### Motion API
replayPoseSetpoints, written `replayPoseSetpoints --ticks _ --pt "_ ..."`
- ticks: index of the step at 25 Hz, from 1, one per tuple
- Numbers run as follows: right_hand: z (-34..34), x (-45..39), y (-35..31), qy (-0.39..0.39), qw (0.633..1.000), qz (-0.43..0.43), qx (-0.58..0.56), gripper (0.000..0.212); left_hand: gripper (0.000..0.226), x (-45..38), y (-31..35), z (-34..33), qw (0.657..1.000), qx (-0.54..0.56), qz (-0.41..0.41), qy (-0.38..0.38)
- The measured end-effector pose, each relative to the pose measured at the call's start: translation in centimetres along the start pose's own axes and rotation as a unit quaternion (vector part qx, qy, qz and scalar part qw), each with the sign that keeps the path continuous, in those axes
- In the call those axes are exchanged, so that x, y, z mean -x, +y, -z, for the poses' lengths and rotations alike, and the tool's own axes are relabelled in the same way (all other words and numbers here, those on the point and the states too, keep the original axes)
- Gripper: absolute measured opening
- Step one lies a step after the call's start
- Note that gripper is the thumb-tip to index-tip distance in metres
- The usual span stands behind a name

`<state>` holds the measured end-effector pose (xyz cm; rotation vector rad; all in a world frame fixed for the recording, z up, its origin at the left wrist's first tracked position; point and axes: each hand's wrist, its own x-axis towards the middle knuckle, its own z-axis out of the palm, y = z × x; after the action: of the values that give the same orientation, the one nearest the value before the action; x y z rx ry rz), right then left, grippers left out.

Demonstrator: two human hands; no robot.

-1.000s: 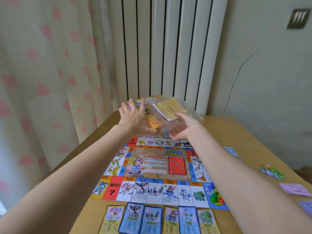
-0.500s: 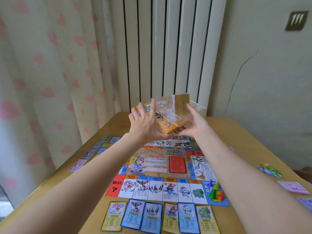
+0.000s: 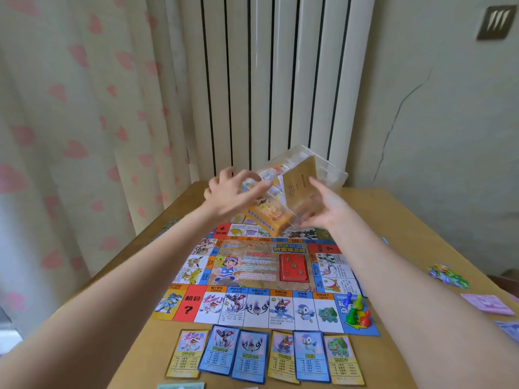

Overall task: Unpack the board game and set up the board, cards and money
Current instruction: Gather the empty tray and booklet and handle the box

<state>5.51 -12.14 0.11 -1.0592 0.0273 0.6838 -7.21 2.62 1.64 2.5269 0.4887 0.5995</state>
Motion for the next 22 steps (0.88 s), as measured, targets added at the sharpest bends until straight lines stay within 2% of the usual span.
replayPoseSetpoints --ticks 2,6,8,10,13,16,17,18,20,22 --pt "0.4 0.1 -0.1 0.005 1.0 -0.01 0.009 0.071 0.077 -1.5 0.9 1.1 0.999 0.044 0.016 -0.005" --pt "0.8 0.2 -0.2 -0.029 0.999 -0.021 0.032 0.061 0.06 -3.0 3.2 1.4 0.985 0.095 0.039 -0.137" --pt "0.8 0.3 0.0 -0.056 0.997 -0.025 0.049 0.051 0.033 -3.5 3.2 1.1 0.982 0.111 0.056 -0.142" --pt "0.9 0.3 0.3 -0.066 0.996 -0.021 0.053 0.04 0.019 -3.7 3.1 0.7 0.988 0.096 0.05 -0.113" --pt "1.2 0.0 0.7 -0.083 0.995 -0.009 0.061 0.035 0.021 -3.3 3.4 -0.2 0.996 0.046 0.028 -0.076" --pt "1.2 0.2 0.7 -0.085 0.994 0.01 0.07 0.023 0.041 -2.9 4.1 -1.5 0.998 -0.036 0.008 -0.045" --pt "1.3 0.2 0.5 -0.076 0.995 0.022 0.065 0.016 0.047 -2.8 4.2 -1.7 1.0 -0.01 0.005 -0.029" --pt "1.7 0.1 0.1 -0.068 0.996 0.03 0.057 0.014 0.05 -2.8 4.2 -1.4 0.998 0.061 0.018 -0.01" --pt "3.0 -0.1 -1.0 -0.086 0.994 0.035 0.057 0.021 0.051 -3.1 3.2 0.0 0.969 0.237 0.069 0.027" --pt "4.1 0.3 -2.1 -0.142 0.982 0.034 0.124 0.029 0.052 -3.1 1.3 1.4 0.936 0.331 0.119 -0.028"
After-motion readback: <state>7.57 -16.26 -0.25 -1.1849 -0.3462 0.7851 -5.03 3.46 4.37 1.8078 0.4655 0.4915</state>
